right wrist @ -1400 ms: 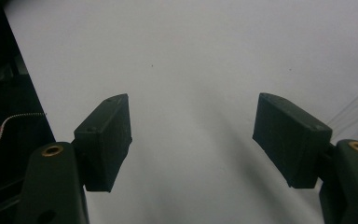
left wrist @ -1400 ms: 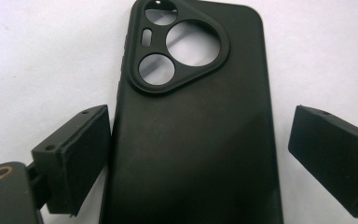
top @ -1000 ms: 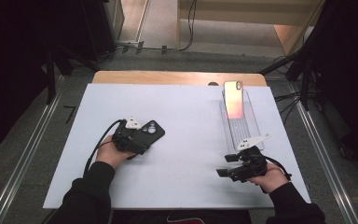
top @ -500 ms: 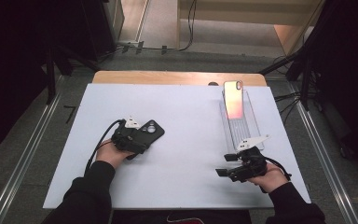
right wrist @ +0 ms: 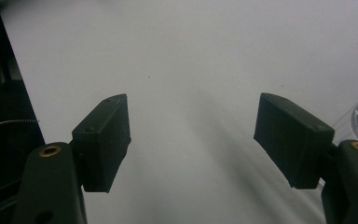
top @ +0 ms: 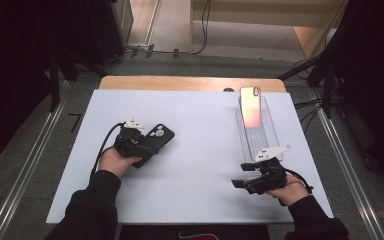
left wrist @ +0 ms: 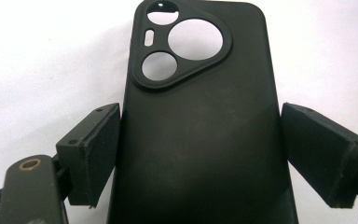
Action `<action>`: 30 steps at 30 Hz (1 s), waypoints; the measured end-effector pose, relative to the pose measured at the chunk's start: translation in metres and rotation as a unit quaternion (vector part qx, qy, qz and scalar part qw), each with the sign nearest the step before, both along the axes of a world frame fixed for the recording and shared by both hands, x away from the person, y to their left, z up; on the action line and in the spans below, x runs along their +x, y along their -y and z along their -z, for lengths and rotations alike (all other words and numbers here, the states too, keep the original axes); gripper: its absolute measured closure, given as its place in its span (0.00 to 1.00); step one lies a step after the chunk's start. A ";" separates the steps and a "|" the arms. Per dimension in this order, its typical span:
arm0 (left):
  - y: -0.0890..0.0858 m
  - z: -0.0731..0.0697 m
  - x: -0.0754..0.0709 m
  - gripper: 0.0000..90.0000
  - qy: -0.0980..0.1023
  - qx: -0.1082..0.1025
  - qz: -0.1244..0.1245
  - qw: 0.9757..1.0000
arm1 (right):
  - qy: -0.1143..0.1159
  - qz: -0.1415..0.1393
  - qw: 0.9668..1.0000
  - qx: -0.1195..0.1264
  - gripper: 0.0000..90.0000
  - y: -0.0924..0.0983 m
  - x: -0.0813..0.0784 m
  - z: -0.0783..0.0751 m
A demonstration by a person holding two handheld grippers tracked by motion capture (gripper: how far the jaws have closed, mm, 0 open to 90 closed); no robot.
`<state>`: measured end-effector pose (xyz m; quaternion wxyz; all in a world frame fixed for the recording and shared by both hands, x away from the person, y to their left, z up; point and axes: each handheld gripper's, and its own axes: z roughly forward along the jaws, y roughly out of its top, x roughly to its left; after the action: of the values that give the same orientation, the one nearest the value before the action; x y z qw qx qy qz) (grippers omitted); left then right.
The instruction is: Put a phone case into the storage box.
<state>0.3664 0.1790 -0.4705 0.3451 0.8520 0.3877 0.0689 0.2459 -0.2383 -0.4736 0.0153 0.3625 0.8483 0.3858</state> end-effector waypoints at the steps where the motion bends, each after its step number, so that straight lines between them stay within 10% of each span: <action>1: 0.000 -0.002 -0.002 0.17 -0.002 -0.003 0.001 1.000 | 0.003 -0.001 1.000 -0.001 0.28 0.000 0.000 0.000; 30: 0.031 -0.016 -0.047 0.17 -0.057 -0.054 0.039 0.996 | -0.001 -0.004 1.000 0.007 0.26 0.000 -0.001 -0.007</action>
<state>0.3194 0.1477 -0.4542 0.3701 0.8491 0.3767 -0.0137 0.2448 -0.2378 -0.4670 0.0105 0.3594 0.8469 0.3918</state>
